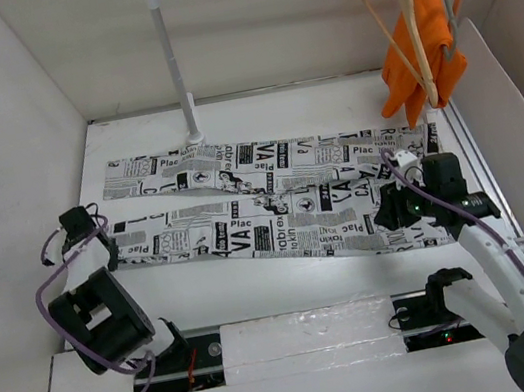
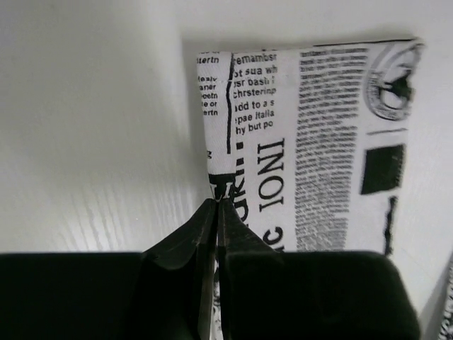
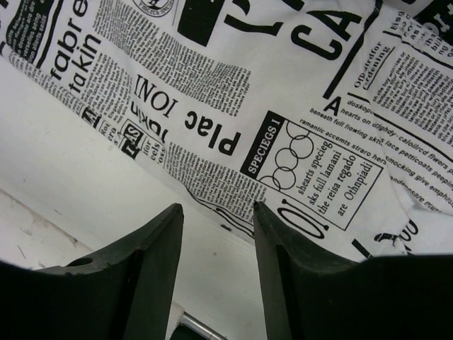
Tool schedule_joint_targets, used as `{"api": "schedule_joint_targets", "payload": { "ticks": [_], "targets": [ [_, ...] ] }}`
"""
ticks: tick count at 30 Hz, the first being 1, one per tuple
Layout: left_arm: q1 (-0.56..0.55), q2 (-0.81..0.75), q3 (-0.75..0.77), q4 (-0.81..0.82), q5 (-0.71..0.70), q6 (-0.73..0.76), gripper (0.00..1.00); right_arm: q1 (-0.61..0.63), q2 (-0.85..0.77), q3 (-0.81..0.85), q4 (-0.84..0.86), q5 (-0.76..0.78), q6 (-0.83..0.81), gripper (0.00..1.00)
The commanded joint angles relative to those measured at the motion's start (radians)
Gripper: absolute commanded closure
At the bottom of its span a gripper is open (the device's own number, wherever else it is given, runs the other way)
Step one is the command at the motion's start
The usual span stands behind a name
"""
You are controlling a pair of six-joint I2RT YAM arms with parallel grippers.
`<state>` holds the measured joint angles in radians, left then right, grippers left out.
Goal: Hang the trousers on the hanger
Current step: Fold the trousers at the center of the board.
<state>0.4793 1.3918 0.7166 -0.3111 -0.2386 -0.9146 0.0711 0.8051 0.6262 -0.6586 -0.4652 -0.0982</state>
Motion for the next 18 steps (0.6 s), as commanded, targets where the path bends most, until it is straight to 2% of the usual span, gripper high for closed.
{"api": "schedule_joint_targets", "payload": {
  "ticks": [1,3,6,10,13,14,17,18],
  "targets": [
    [-0.019,-0.127,0.089,-0.074,-0.056,0.080,1.00,-0.008,-0.009,0.063,-0.044,0.033,0.003,0.50],
    [-0.045,-0.230,0.102,-0.074,-0.057,0.100,1.00,-0.008,-0.007,0.053,-0.062,0.048,0.012,0.47],
    [-0.085,-0.289,0.138,-0.127,-0.059,0.097,1.00,-0.008,0.014,0.029,-0.096,0.123,0.049,0.48],
    [-0.183,-0.356,0.139,-0.092,-0.090,0.135,1.00,-0.076,0.026,0.014,-0.145,0.181,0.090,0.53],
    [-0.196,-0.381,0.138,-0.040,-0.048,0.172,1.00,-0.181,0.040,0.020,-0.190,0.266,0.095,0.56],
    [-0.196,-0.385,0.139,-0.031,-0.036,0.178,1.00,-0.259,0.064,0.021,-0.190,0.275,0.129,0.56],
    [-0.196,-0.410,0.150,-0.011,0.033,0.195,1.00,-0.391,0.118,0.021,-0.193,0.302,0.152,0.56],
    [-0.220,-0.415,0.153,0.000,0.032,0.192,1.00,-0.492,0.159,0.015,-0.187,0.307,0.155,0.56]
  ]
}}
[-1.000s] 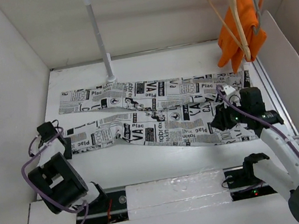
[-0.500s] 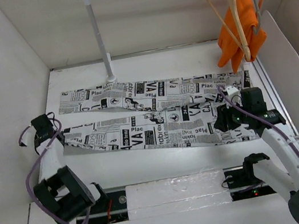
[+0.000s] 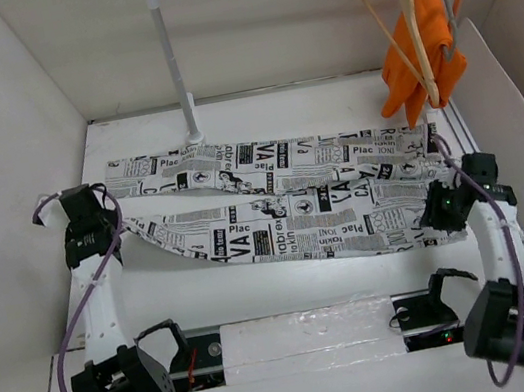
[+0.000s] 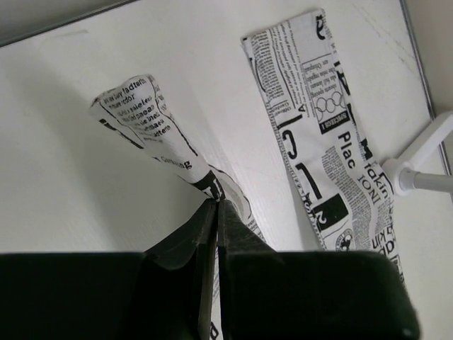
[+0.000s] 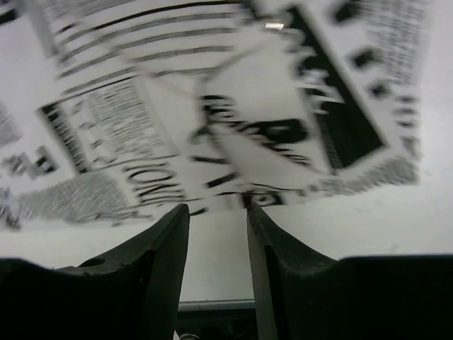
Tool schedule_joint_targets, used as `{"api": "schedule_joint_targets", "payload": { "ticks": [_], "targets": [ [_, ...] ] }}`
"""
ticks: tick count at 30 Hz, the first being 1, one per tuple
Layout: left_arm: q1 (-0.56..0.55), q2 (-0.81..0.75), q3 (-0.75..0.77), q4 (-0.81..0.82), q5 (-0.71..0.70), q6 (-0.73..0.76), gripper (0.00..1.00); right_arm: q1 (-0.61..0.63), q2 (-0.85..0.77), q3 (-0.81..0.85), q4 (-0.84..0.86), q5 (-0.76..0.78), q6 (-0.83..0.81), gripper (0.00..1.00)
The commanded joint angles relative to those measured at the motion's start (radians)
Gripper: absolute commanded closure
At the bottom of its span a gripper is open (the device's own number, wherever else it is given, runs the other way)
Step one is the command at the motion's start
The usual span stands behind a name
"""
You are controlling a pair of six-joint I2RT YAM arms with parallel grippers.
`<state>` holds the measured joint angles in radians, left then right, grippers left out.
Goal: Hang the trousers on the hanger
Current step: Fold the trousers at the center of the board.
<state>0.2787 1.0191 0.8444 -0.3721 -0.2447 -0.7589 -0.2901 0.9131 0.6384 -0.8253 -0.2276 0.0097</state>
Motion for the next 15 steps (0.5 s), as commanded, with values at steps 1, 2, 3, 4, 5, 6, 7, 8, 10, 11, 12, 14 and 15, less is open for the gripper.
{"api": "schedule_joint_targets", "payload": {
  "ticks": [1,2,3,4,5,6,7,8,10,11,12,14,15],
  "targets": [
    [-0.039,-0.053,0.028,0.068,0.042,0.030,1.00,-0.188,0.073,0.001,-0.015,0.080,0.053,0.56],
    [-0.073,-0.059,0.028,0.078,0.059,0.024,1.00,-0.248,0.096,0.010,-0.012,0.100,0.064,0.56],
    [-0.073,-0.065,0.028,0.088,0.091,0.020,1.00,-0.371,0.139,0.015,-0.014,0.108,0.064,0.56],
    [-0.073,-0.080,0.019,0.093,0.123,0.007,1.00,-0.505,0.182,0.033,-0.024,0.109,0.044,0.56],
    [-0.082,-0.080,0.019,0.093,0.124,0.004,1.00,-0.506,0.182,0.033,-0.025,0.109,0.044,0.56],
    [-0.082,-0.079,0.021,0.085,0.155,0.000,1.00,-0.570,0.200,0.041,-0.029,0.103,0.044,0.56],
    [-0.093,-0.079,0.022,0.082,0.172,-0.005,1.00,-0.666,0.232,0.041,-0.032,0.102,0.042,0.54],
    [-0.093,-0.077,0.022,0.085,0.180,-0.011,1.00,-0.705,0.248,0.037,-0.009,0.096,0.032,0.53],
    [-0.105,-0.060,0.021,0.094,0.189,-0.029,1.00,-0.760,0.292,0.040,-0.006,0.106,0.047,0.53],
    [-0.105,-0.054,0.019,0.101,0.189,-0.034,1.00,-0.761,0.303,0.041,0.000,0.131,0.079,0.54],
    [-0.105,-0.044,0.021,0.104,0.180,-0.034,1.00,-0.761,0.311,0.043,0.003,0.139,0.088,0.54],
    [-0.105,-0.025,0.035,0.102,0.160,-0.031,1.00,-0.717,0.303,0.069,0.014,0.190,0.111,0.53],
    [-0.105,-0.022,0.039,0.104,0.145,-0.028,1.00,-0.696,0.300,0.075,0.020,0.201,0.113,0.53]
  ]
}}
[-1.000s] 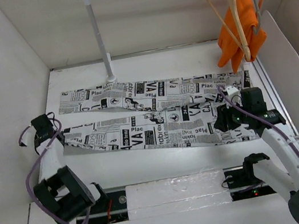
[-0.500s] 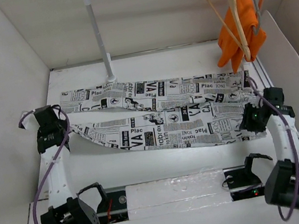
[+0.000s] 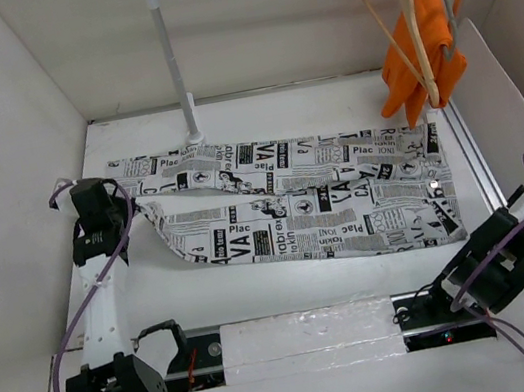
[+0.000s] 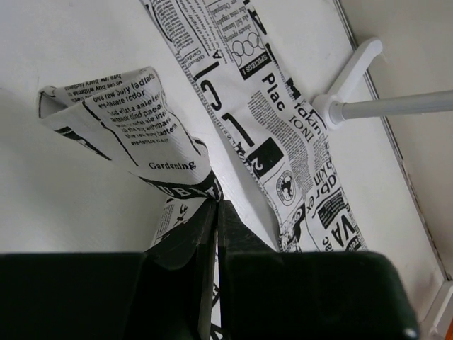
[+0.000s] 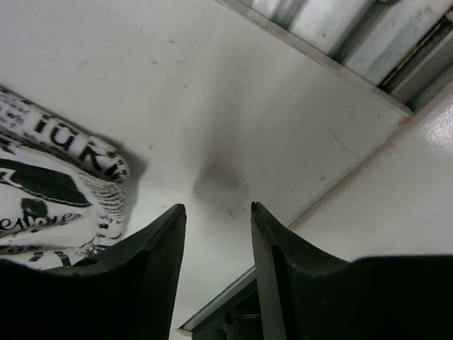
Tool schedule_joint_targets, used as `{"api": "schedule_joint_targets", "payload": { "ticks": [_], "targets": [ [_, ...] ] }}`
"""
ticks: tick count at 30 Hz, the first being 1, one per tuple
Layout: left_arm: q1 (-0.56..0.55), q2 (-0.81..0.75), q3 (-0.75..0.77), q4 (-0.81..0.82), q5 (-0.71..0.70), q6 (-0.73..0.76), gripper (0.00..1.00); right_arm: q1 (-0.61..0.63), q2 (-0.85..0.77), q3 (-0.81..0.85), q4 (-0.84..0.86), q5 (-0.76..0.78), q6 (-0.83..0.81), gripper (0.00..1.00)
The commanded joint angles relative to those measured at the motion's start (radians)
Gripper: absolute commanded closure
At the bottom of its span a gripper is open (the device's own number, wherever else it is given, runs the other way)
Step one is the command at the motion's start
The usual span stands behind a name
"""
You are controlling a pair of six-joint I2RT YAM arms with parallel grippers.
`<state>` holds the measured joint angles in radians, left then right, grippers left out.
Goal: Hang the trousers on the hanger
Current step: Fold the trousers at the center of the board.
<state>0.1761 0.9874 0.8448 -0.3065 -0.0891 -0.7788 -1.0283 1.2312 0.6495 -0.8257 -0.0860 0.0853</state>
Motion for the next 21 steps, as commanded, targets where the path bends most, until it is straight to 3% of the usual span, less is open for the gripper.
{"api": "schedule_joint_targets", "payload": {
  "ticks": [1,8,14,21],
  "targets": [
    [-0.003,0.016,0.040,0.038,-0.015,-0.007,1.00,0.060,-0.018,0.065,0.029,0.064,0.042,0.52],
    [-0.003,0.063,0.040,0.053,-0.040,-0.002,1.00,0.278,-0.025,0.024,0.114,0.045,0.116,0.52],
    [-0.003,0.066,0.053,0.038,-0.063,0.004,1.00,0.300,-0.191,0.006,0.114,0.006,0.131,0.60],
    [-0.003,0.092,0.091,0.026,-0.103,0.007,1.00,0.343,-0.102,-0.033,0.149,0.000,0.176,0.50]
  ]
}}
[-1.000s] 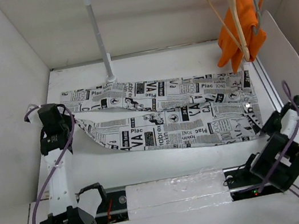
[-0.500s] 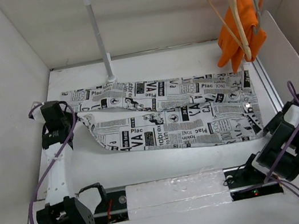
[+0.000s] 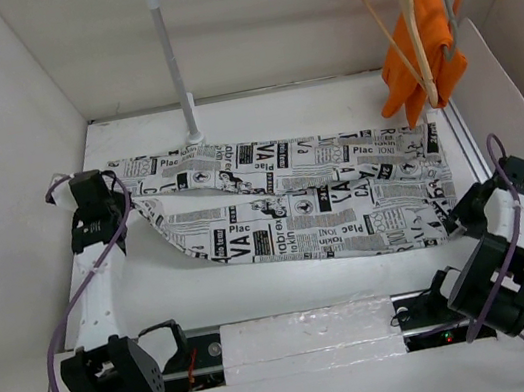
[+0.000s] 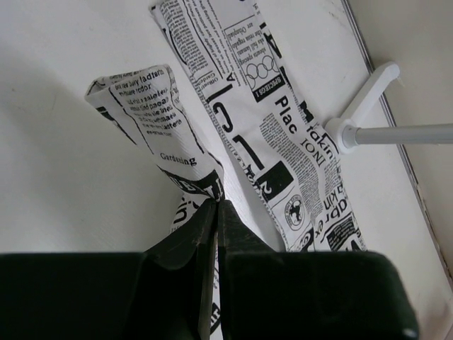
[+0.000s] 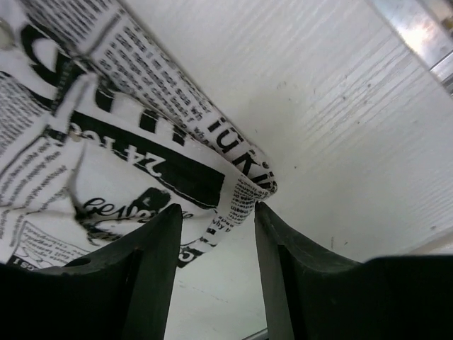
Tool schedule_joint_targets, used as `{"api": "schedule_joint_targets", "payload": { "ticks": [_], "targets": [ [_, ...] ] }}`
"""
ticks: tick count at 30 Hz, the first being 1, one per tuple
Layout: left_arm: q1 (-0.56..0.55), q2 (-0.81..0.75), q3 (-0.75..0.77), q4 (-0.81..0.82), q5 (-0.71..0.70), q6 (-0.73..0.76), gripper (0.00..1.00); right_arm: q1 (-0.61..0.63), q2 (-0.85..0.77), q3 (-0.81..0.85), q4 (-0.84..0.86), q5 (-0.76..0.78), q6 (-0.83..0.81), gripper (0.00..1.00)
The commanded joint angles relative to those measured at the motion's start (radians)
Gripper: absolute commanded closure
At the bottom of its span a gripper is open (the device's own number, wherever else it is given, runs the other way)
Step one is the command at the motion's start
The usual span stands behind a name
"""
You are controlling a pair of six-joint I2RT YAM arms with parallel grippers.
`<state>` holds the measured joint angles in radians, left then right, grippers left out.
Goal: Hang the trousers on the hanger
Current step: Fold the trousers at the center of the board.
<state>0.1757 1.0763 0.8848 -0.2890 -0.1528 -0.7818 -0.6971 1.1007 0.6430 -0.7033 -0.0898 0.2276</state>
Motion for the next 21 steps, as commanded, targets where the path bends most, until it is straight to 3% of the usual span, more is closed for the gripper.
{"api": "schedule_joint_targets", "payload": {
  "ticks": [1,4,9,12,13,17,21],
  "targets": [
    [-0.002,0.008,0.055,0.008,-0.045,0.010,1.00,0.011,0.027,-0.037,0.022,0.019,0.036,0.49],
    [-0.002,0.025,0.074,0.004,-0.077,0.013,1.00,0.002,-0.010,-0.057,0.021,0.077,0.062,0.46],
    [0.008,0.054,0.086,0.010,-0.116,0.009,1.00,-0.010,0.036,-0.105,0.105,0.033,0.087,0.48],
    [0.008,0.070,0.086,0.011,-0.152,0.010,1.00,-0.010,0.140,-0.103,0.169,0.009,0.055,0.69],
    [0.008,0.083,0.089,0.011,-0.166,0.013,1.00,-0.025,0.174,-0.094,0.195,-0.016,0.009,1.00],
    [0.018,0.099,0.126,-0.018,-0.206,0.009,1.00,-0.061,0.131,-0.043,0.133,-0.025,-0.084,1.00],
    [0.018,0.097,0.195,-0.067,-0.248,-0.005,1.00,-0.090,-0.024,0.105,-0.072,0.061,-0.214,1.00]
  ]
}}
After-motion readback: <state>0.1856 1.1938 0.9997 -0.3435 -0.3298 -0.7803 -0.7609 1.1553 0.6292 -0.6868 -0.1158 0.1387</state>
